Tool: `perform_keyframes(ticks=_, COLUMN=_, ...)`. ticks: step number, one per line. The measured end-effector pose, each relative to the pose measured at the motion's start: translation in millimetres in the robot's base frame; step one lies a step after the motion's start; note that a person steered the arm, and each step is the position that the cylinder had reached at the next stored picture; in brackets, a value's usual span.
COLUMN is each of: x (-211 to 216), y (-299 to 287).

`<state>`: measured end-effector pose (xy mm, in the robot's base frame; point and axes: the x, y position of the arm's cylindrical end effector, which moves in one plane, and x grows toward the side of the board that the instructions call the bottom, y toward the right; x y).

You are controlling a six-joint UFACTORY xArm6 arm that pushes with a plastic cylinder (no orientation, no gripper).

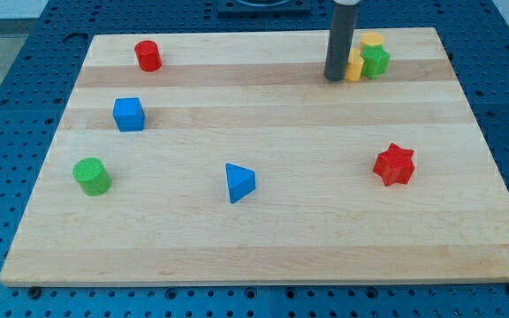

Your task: Slide your arm to the top left of the board

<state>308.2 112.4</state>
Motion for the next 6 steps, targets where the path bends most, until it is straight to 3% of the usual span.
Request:
perform_keyframes(ticks=1, x=19.2, y=-5.5)
perform_keyframes(ticks=2, x=31.9, y=-60.4)
perform_keyframes(ticks=5, x=13.3, y=-346.4)
perform_keyframes(ticks=6, x=-21.5, y=-387.0)
